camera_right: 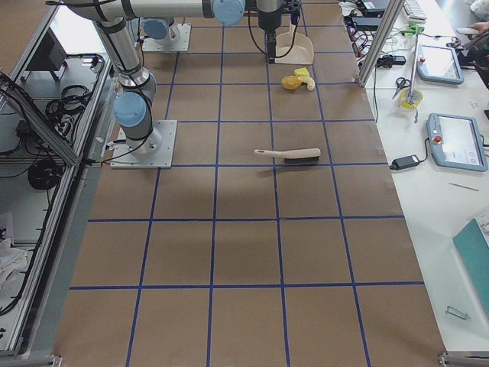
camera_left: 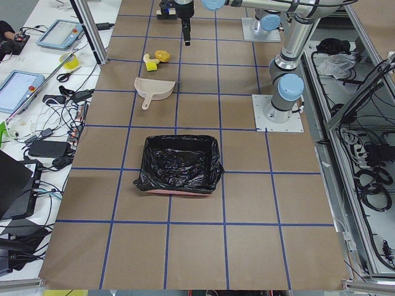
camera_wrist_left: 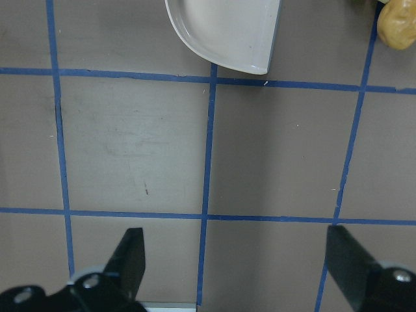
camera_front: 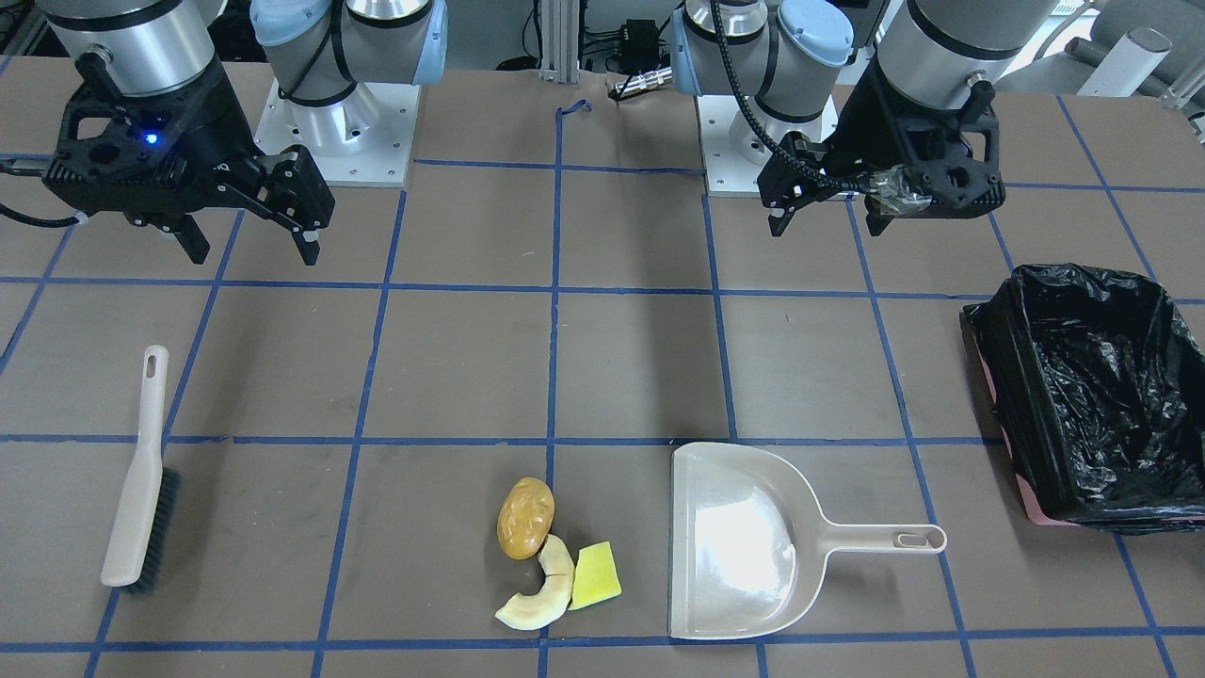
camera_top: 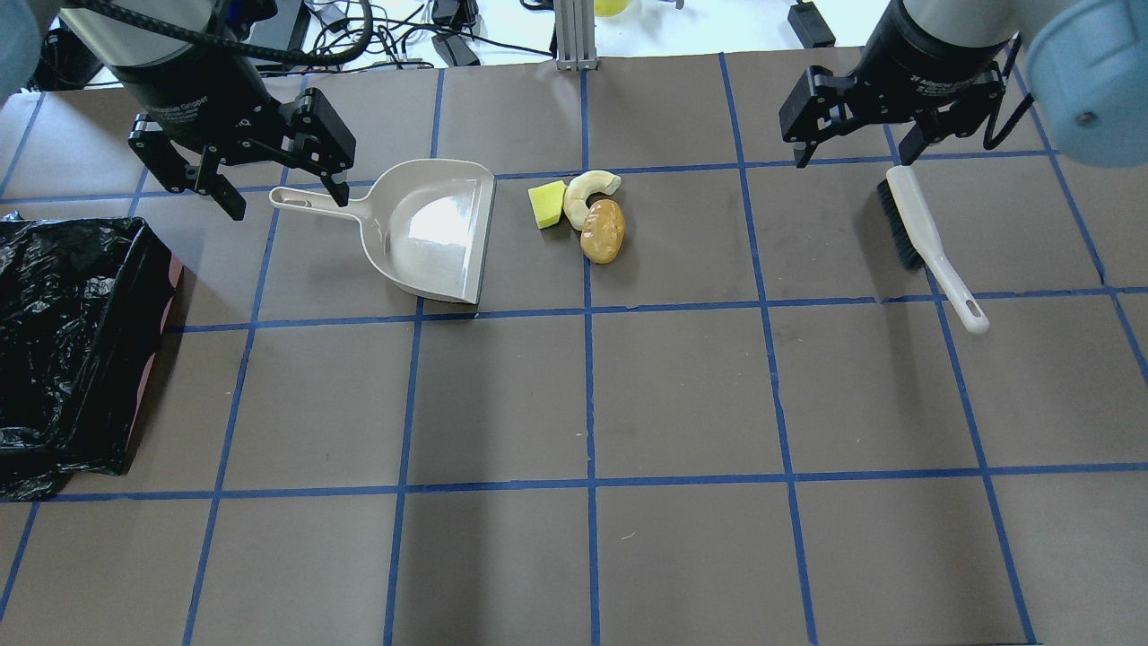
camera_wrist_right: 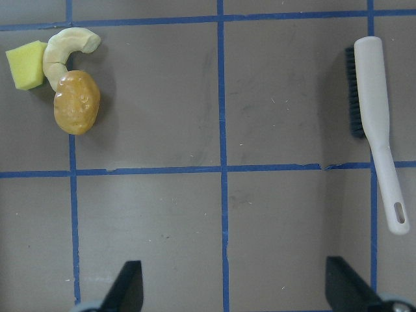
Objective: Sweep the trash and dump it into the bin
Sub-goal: 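Lower the left gripper toward the dustpan while the right gripper approaches the brush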
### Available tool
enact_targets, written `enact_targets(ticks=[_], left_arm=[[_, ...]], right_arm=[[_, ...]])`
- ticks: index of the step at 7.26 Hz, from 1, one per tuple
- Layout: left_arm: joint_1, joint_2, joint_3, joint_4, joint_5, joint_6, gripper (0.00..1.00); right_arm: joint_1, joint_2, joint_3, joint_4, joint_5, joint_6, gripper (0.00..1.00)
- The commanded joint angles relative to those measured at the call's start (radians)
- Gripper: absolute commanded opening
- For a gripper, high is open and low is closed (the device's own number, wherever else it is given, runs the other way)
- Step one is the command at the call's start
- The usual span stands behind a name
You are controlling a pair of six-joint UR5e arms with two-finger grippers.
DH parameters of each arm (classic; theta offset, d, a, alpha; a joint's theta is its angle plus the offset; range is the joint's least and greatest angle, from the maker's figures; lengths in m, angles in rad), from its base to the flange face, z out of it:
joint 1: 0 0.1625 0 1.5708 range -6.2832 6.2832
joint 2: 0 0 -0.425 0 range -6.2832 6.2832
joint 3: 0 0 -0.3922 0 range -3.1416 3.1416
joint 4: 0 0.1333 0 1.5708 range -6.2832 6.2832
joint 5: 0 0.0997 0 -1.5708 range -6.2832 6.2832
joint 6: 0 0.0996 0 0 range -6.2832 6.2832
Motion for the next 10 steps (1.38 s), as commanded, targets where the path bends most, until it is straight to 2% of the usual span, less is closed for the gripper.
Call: enact_targets(ticks=[1,5,6,7,8,10], left_arm=[[0.0,0.003,-0.002,0.006,0.004,0.0,1.0],[0.002,-0.015,-0.002,0.037,0.004,0.012,1.0],[0.002,-0.034,0.0,0.06,0.066,0.015,1.0],[0.002,-0.054,-0.005,0.095,0.091,0.02,1.0],[0.003,-0.077,-0.012,0.125,0.091,0.021,1.0],[0.005,-0.158,-0.102,0.37,0.088,0.118,1.0]], right_arm=[[0.0,0.003,0.0,0.001,-0.001,0.0,1.0],[-0.017,0.011,0.012,-0.004,-0.006,-0.009,1.0],[-0.021,0.011,0.024,-0.004,-0.009,-0.014,1.0],[-0.059,0.011,0.05,-0.002,-0.044,-0.015,1.0],[-0.136,0.011,0.078,-0.005,-0.059,-0.11,1.0],[-0.286,0.012,0.158,-0.065,-0.039,-0.314,0.99]])
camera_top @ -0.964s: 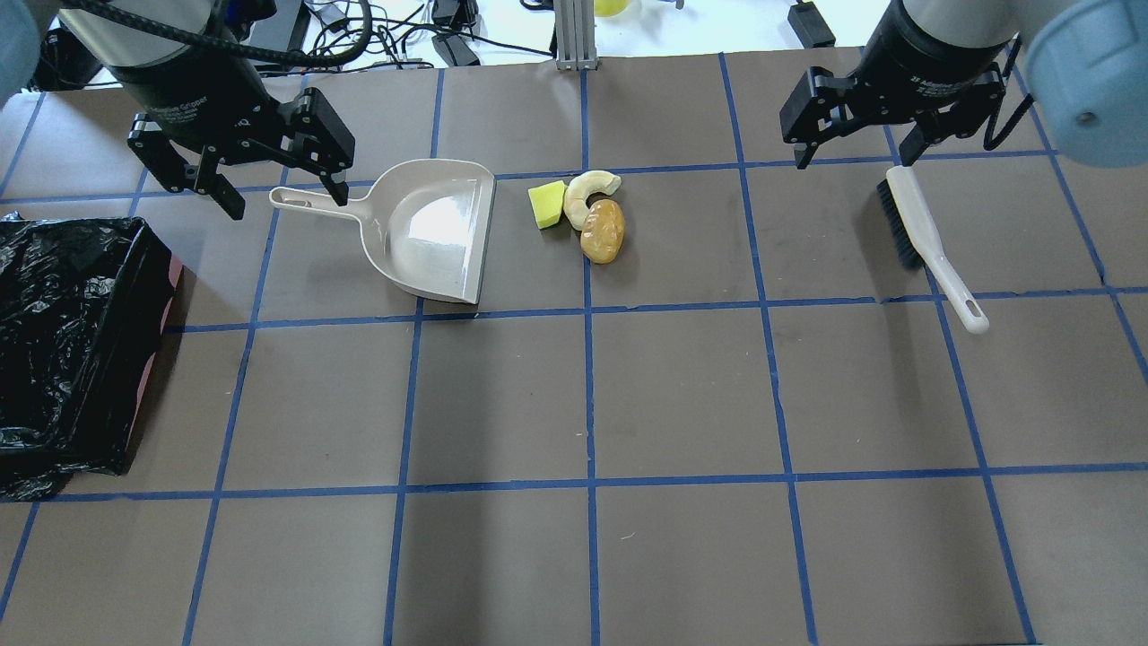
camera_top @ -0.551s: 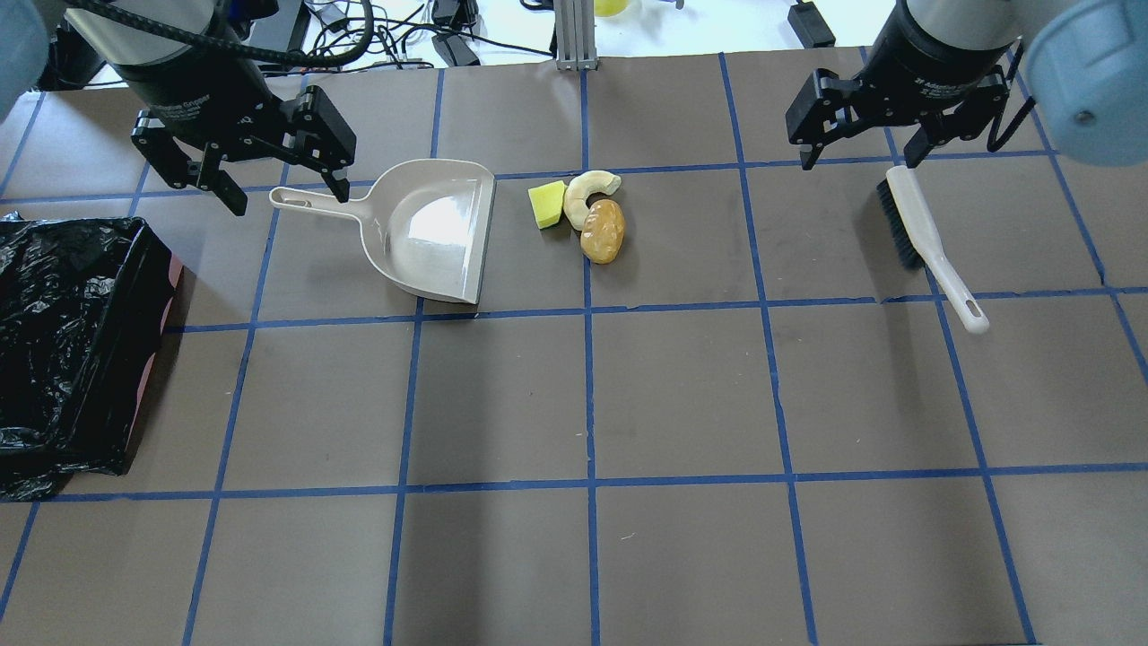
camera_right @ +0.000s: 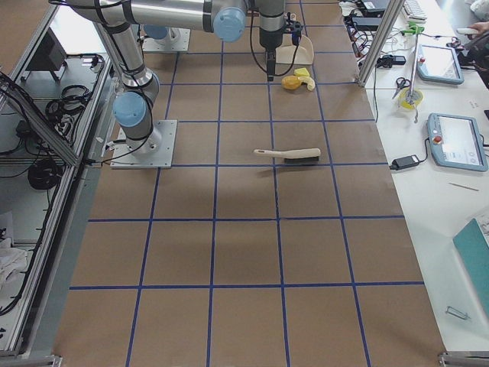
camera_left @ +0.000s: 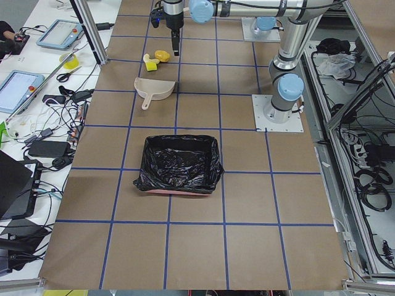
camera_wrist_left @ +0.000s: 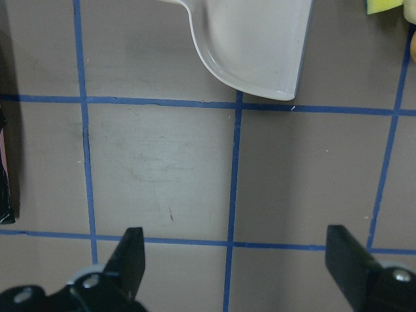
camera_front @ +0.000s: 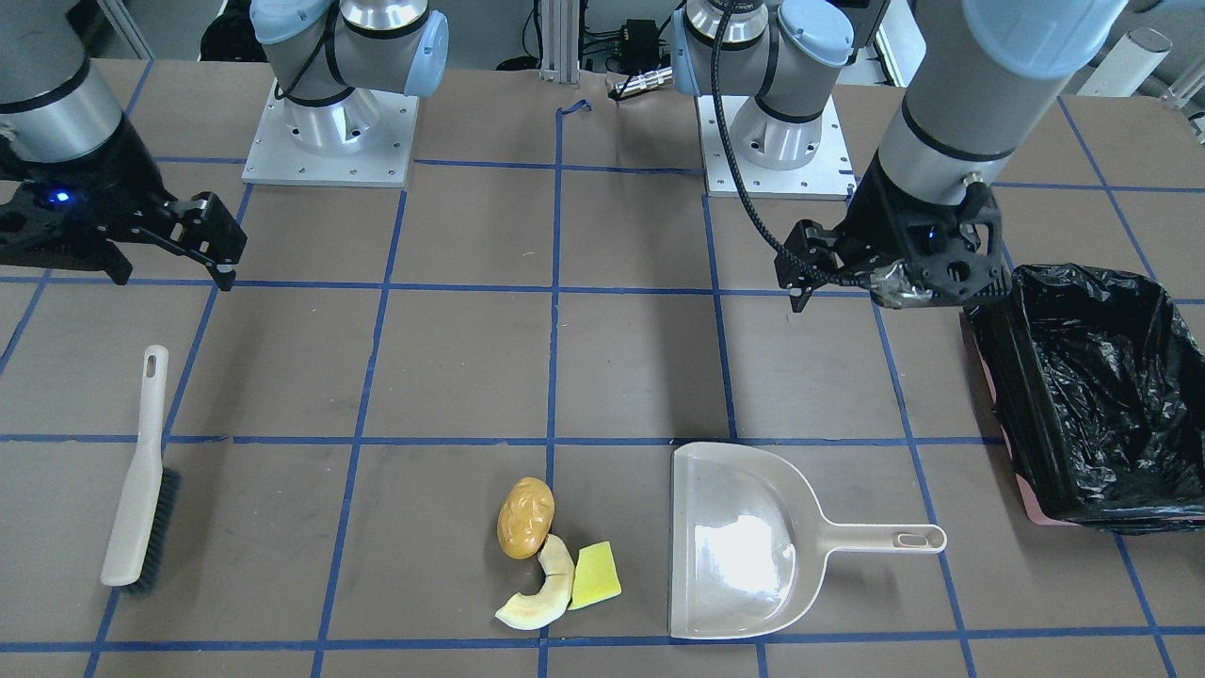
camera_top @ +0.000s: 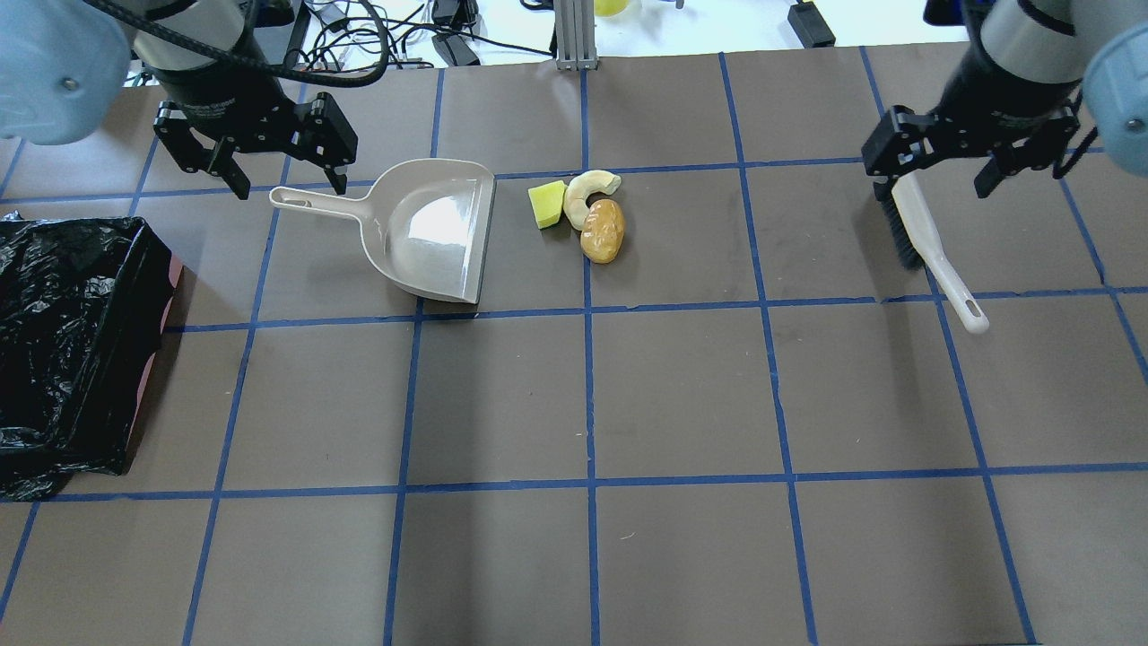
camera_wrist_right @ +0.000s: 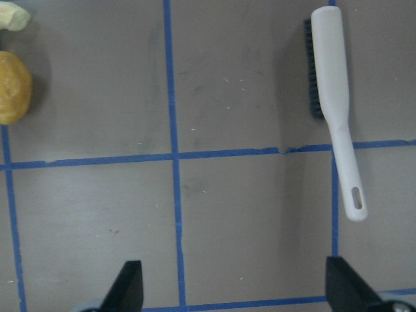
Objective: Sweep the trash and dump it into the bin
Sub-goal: 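Grasp the white dustpan handle with the left gripper while the right grasps the brush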
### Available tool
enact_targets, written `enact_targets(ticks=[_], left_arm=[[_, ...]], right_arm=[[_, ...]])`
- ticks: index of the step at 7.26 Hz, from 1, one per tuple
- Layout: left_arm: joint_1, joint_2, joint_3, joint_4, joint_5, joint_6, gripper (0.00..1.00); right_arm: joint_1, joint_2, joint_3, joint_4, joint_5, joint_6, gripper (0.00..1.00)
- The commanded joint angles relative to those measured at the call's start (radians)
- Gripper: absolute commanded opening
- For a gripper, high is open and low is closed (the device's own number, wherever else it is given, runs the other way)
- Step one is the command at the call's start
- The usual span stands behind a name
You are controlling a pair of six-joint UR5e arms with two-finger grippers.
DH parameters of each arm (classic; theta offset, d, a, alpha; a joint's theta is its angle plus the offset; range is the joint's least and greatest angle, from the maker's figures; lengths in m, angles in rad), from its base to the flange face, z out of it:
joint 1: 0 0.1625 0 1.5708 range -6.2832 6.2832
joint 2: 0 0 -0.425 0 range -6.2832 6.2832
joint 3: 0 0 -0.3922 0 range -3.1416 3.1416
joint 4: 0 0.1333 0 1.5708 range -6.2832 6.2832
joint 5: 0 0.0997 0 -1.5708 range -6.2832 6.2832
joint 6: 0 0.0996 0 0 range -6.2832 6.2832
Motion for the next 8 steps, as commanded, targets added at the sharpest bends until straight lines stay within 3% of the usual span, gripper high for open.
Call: enact_targets(ticks=[1,4,8], left_arm=[[0.001,-0.102,-0.087,0.244,0.0,0.054,1.0],[0.004,-0.26,-0.029,0.414,-0.009,0.121,1.0],[0.032,-0.316,0.013,0.401,0.003,0.776,1.0]], right_arm=[[-0.099,0.018,0.1,-0.141,-0.002,-0.208,1.0],[-0.2,0.105,0.136,-0.203,0.005,-0.335,0.97],[-0.216,0.283,0.136,-0.344,-0.004,-0.419,0.98]])
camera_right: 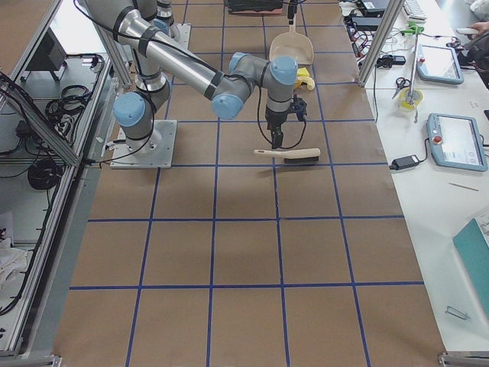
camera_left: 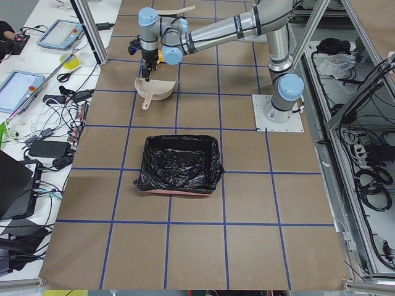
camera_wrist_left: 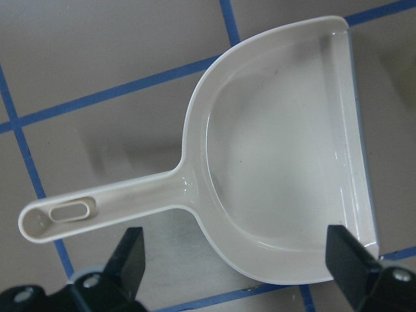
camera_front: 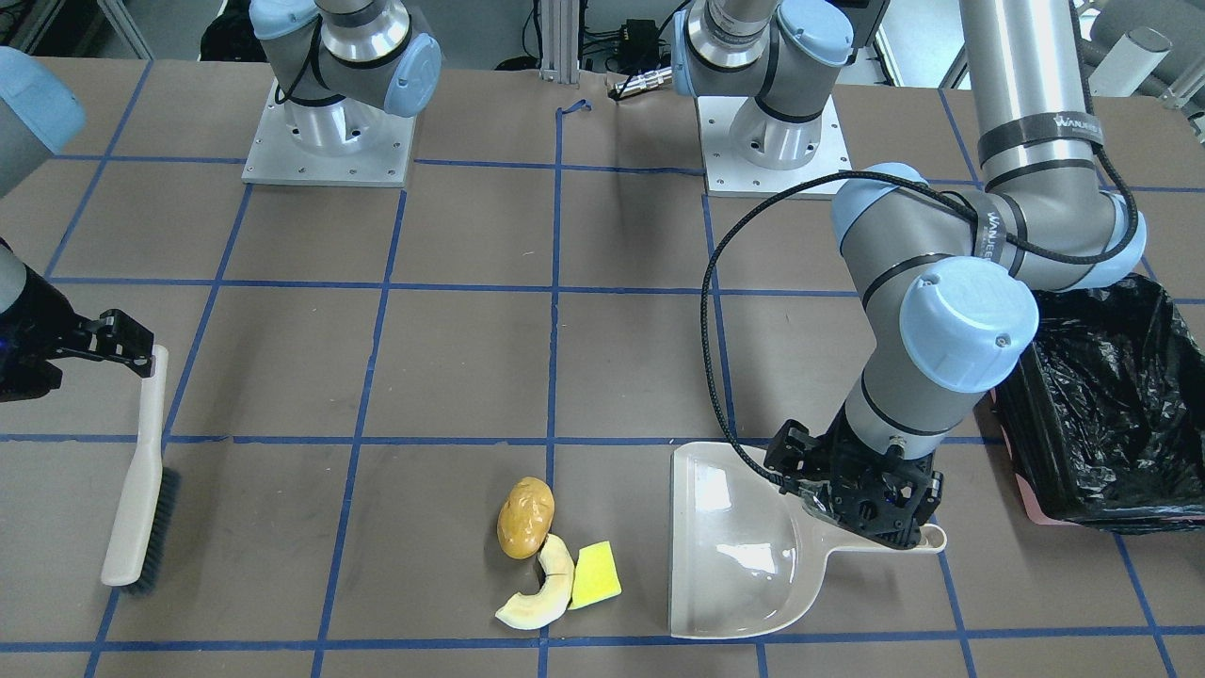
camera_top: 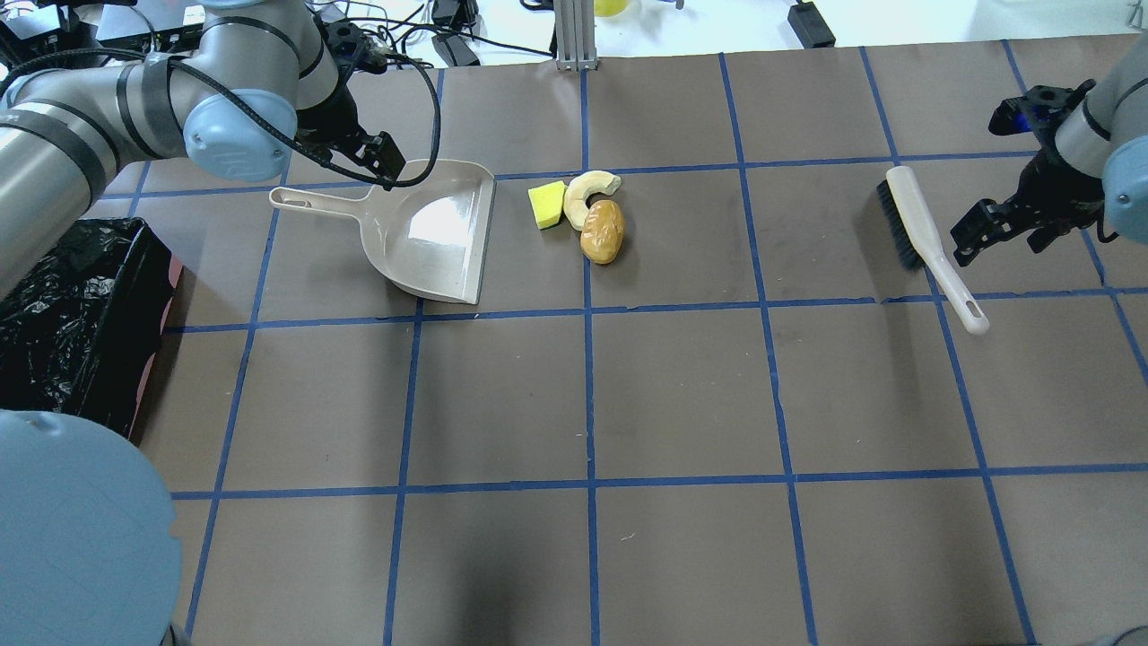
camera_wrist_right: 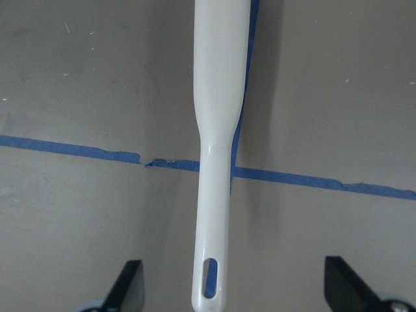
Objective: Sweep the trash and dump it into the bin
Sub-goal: 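Grasp the white dustpan handle with the left gripper while the right grasps the brush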
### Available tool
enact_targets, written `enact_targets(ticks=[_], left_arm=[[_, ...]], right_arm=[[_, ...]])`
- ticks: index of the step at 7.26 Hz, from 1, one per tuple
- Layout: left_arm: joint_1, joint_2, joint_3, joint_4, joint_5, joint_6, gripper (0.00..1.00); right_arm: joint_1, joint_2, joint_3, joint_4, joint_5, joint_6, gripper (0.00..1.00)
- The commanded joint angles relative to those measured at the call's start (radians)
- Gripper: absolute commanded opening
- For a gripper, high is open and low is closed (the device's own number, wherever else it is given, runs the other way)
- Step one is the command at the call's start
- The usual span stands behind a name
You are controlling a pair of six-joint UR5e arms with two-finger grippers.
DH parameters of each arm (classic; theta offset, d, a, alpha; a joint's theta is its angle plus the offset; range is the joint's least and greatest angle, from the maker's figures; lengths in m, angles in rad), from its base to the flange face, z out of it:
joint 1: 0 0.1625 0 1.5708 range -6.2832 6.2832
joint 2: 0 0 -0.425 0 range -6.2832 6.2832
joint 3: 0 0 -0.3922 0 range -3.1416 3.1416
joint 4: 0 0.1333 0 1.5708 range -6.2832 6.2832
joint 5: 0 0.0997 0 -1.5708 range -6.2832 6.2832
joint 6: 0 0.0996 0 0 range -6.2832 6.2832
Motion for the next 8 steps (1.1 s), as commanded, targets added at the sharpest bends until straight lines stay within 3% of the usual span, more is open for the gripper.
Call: enact_targets(ticks=[1,4,8], left_arm=[[0.021,-0.036,0.008,0.012,0.004,0.454,1.0],[0.081,-0.05,0.0,0.0,-0.004,0.911,1.0],[0.096,-0.113,0.008,0.023,0.006,1.208,1.0]], right_arm=[[-0.001,0.087,0.002,-0.047,-0.011,-0.017,0.99],[0.005,0.108,0.008,-0.044,-0.021,-0.017,0.99],[0.007,0.108,0.045,-0.039,-0.031,-0.009,0.95]])
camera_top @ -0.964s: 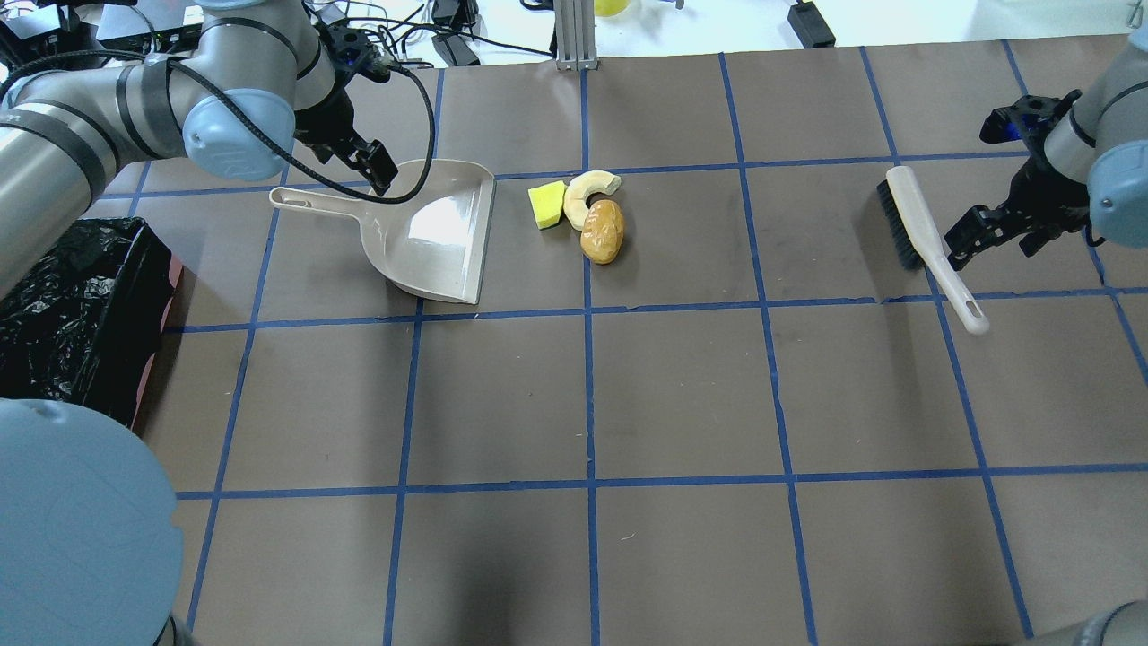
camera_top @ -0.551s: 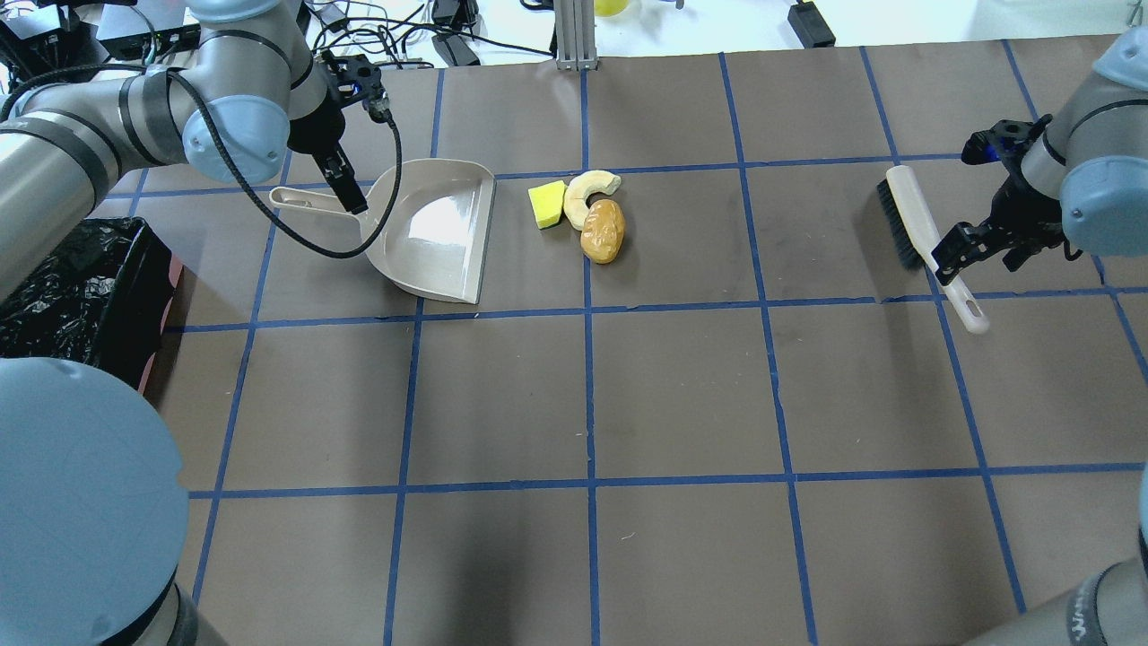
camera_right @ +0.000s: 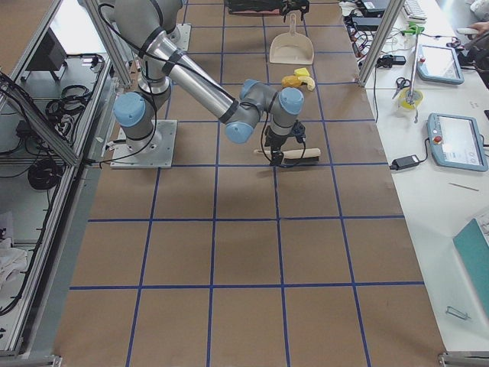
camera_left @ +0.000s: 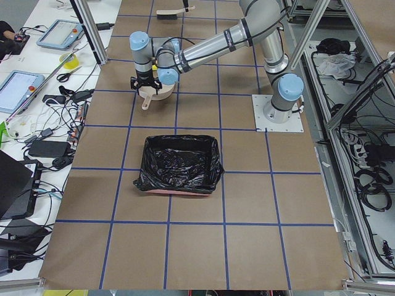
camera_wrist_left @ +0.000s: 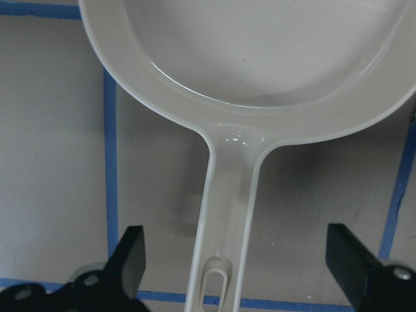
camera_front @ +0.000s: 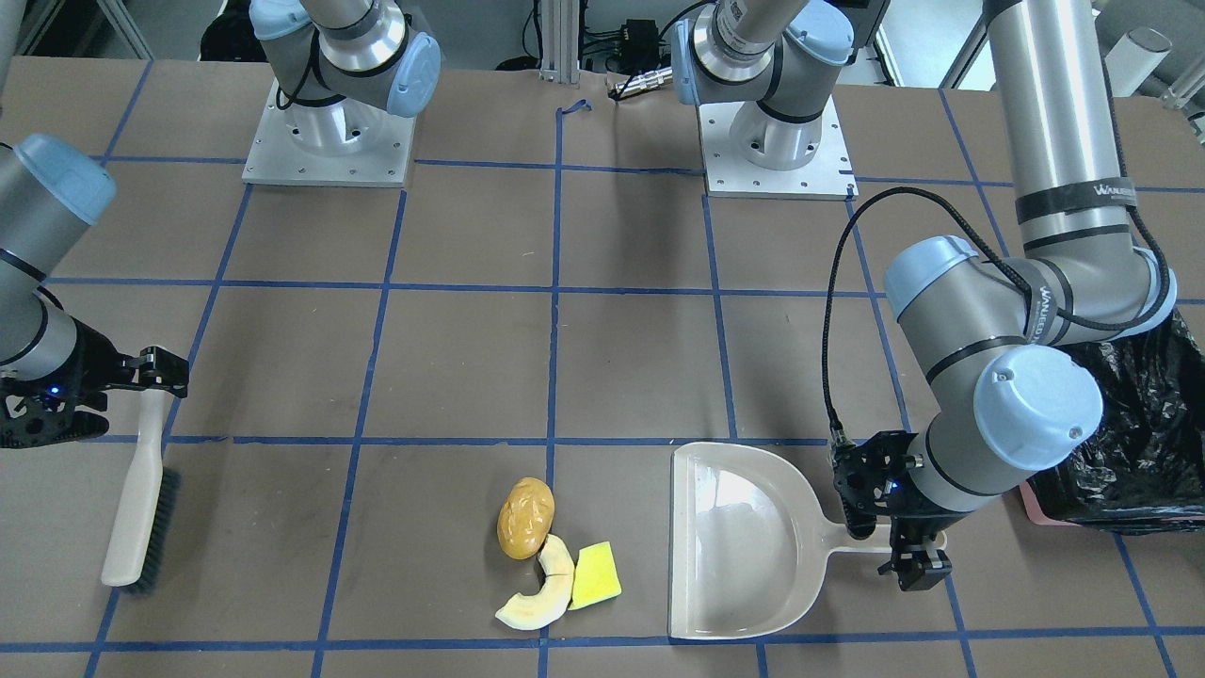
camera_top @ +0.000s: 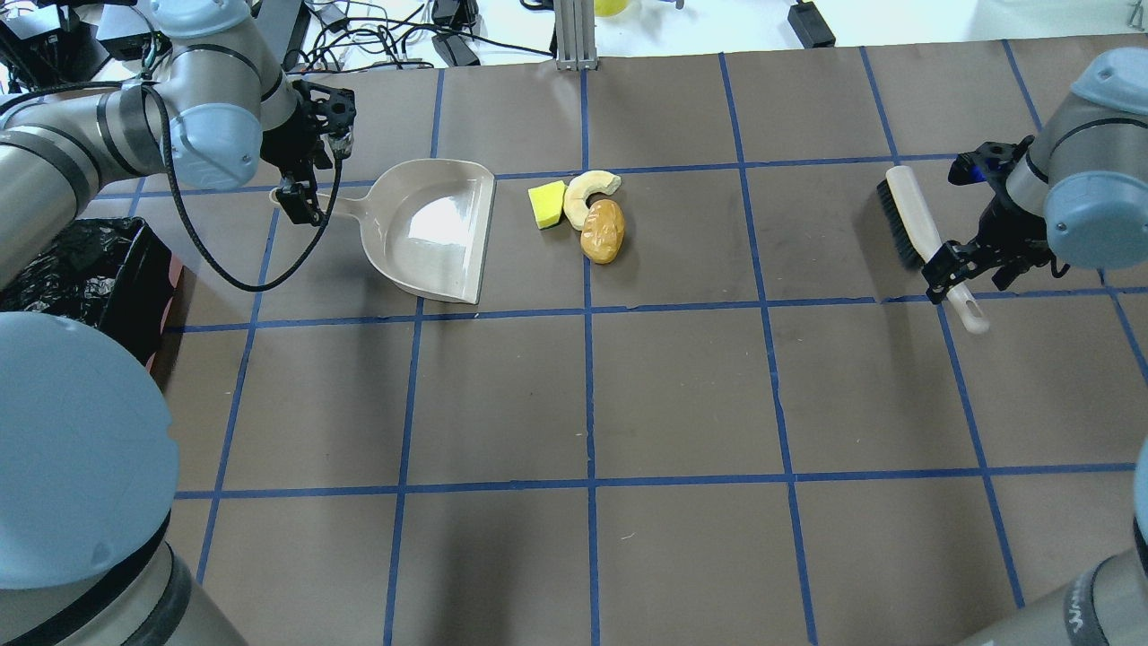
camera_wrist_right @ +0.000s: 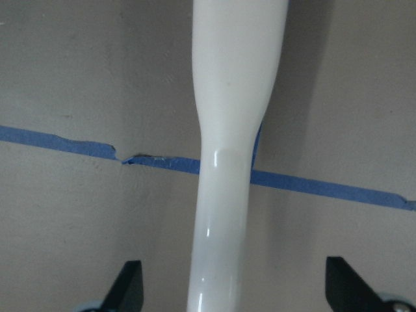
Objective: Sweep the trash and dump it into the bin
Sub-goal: 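Grasp the white dustpan handle with the left gripper while the right grasps the brush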
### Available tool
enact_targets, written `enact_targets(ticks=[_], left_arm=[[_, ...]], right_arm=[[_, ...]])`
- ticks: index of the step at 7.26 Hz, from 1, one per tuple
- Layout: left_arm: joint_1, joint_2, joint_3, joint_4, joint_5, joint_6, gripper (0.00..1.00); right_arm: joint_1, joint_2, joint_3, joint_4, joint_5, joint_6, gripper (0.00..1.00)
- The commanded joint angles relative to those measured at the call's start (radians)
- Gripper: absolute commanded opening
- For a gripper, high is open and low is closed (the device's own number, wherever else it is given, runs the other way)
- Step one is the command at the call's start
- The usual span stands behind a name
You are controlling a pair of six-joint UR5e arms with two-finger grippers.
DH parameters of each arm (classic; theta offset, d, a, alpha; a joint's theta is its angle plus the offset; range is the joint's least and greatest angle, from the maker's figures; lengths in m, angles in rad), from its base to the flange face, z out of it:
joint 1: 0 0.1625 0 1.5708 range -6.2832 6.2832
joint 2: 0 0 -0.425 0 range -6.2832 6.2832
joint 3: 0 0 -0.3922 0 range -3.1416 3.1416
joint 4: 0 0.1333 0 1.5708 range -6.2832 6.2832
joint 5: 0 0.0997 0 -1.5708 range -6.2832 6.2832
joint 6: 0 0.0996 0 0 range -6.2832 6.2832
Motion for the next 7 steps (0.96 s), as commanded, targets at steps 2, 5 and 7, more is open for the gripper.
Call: enact_targets(ticks=[2,5,7], left_arm=[[0.0,-0.021,0.007,0.017,0.006,0.096,1.0],[0.017,-0.029,-0.009,0.017,0.005,0.048,1.0],[0.015,-0.027,-0.051,0.058,0.005,0.043,1.0]], right_arm=[[0.0,0.0,0.007,0.007,-0.001,0.01,0.79],[0.0,-0.001,0.004,0.004,-0.001,0.013,0.69],[0.0,-0.001,0.004,0.0,-0.001,0.016,0.64]])
